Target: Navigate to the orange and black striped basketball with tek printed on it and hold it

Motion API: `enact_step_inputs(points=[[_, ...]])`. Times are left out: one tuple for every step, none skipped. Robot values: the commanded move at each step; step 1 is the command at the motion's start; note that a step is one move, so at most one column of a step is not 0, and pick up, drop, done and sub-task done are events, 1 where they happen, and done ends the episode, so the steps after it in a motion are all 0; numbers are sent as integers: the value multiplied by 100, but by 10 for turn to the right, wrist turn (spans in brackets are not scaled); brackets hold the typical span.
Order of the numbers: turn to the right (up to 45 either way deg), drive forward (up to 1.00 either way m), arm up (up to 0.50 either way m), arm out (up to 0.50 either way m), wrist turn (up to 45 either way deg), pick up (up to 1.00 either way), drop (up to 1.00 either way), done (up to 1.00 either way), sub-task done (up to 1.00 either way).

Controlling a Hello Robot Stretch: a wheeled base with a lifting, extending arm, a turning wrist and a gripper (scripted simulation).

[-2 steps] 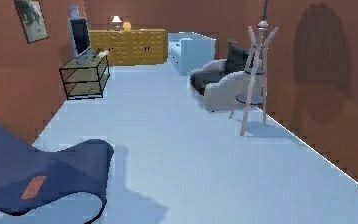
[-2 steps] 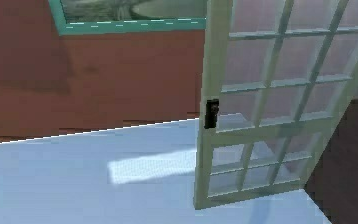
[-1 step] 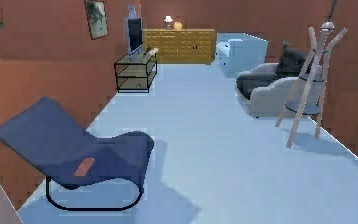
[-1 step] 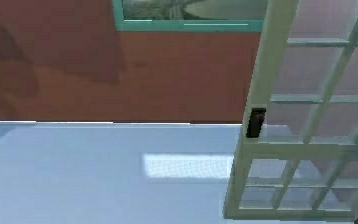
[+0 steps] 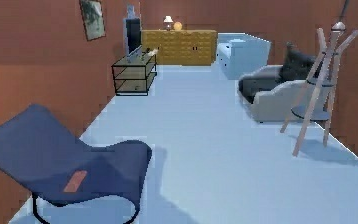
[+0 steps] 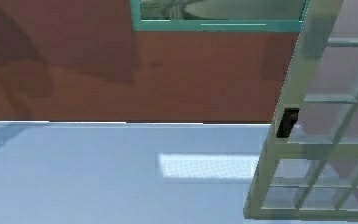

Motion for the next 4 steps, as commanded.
enact_step_inputs(points=[[90, 0, 0, 0, 0, 0, 0, 0, 0], [0, 100, 0, 0, 0, 0, 0, 0, 0], [0, 85, 0, 0, 0, 0, 0, 0, 0], [-120, 0, 0, 0, 0, 0, 0, 0, 0]])
